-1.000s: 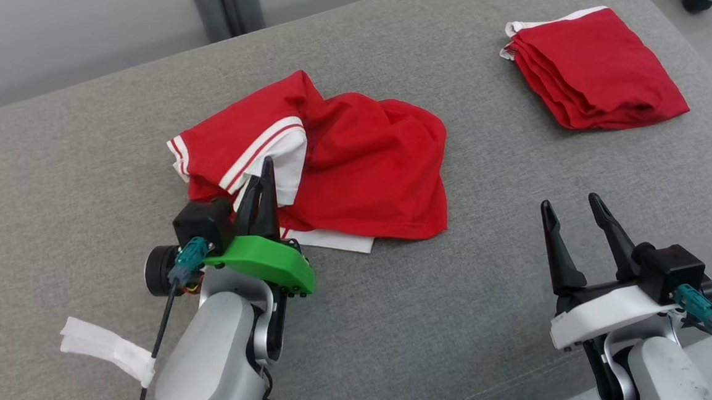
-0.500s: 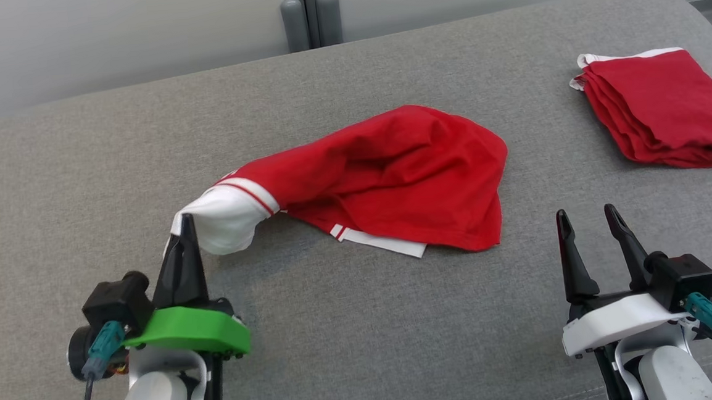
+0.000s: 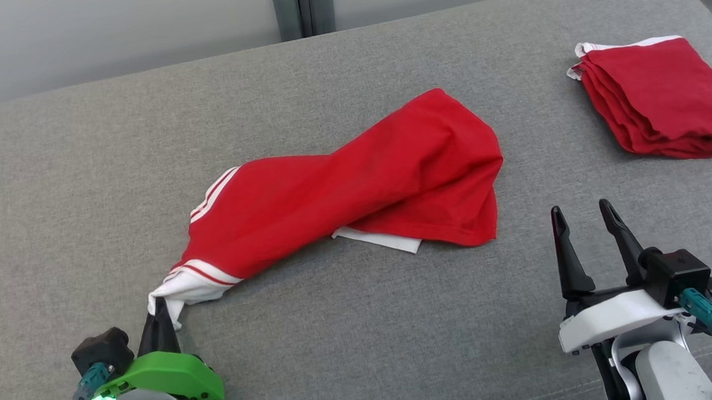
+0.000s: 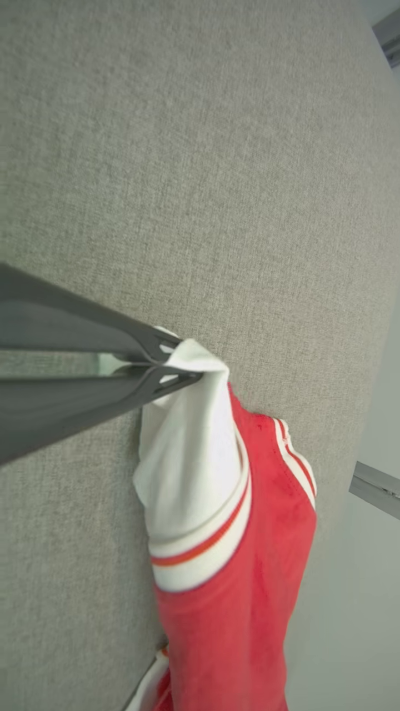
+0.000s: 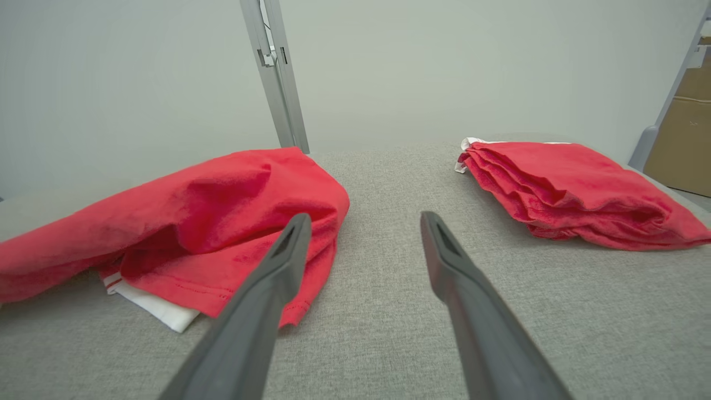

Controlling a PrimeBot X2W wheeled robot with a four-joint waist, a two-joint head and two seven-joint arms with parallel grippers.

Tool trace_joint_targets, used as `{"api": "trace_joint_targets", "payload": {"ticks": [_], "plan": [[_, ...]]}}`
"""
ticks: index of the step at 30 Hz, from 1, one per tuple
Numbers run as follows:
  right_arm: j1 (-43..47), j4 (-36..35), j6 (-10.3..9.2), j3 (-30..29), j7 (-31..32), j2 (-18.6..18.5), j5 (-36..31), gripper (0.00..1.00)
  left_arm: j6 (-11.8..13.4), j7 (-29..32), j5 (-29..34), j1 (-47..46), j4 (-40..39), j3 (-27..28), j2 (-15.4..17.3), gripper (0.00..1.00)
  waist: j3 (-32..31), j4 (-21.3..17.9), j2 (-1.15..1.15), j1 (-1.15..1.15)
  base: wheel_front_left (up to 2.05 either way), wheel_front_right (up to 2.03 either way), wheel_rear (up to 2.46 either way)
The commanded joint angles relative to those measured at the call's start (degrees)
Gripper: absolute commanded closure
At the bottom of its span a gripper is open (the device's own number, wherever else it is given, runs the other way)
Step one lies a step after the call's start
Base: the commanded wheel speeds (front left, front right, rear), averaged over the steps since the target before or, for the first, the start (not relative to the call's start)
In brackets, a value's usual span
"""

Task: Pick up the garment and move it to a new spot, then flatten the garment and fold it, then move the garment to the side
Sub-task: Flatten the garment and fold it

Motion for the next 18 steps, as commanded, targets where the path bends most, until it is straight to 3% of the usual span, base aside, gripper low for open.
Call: {"api": "trace_joint_targets", "payload": {"ticks": [1, 4, 7, 18], "plan": [[-0.7, 0.0, -0.09, -0.2, -0.2, -0.1, -0.3, 0.00, -0.5, -0.6, -0.4, -1.4, 1.3, 0.4, -0.2, 1.00, 0.2, -0.3, 0.00, 0.00, 0.00, 0.00, 0.00], [-0.6, 0.1, -0.09, -0.6, -0.2, -0.1, -0.5, 0.00, -1.3, -1.3, -0.2, -2.3, 4.1, 0.5, -0.7, 0.98, 0.0, -0.3, 0.00, 0.00, 0.00, 0.00, 0.00], [-0.2, 0.3, -0.09, -0.8, -0.2, -0.1, -0.7, 0.00, -1.9, -2.1, 0.7, -3.4, 5.5, 0.6, -1.1, 0.00, -0.6, 0.2, 0.00, 0.00, 0.00, 0.00, 0.00], [1.6, 1.1, -0.09, -1.7, -0.2, -0.1, -1.3, 0.00, -3.3, -2.5, 5.8, -2.3, -0.7, 2.3, -2.1, 0.00, -4.9, 3.6, 0.00, 0.00, 0.00, 0.00, 0.00]]}}
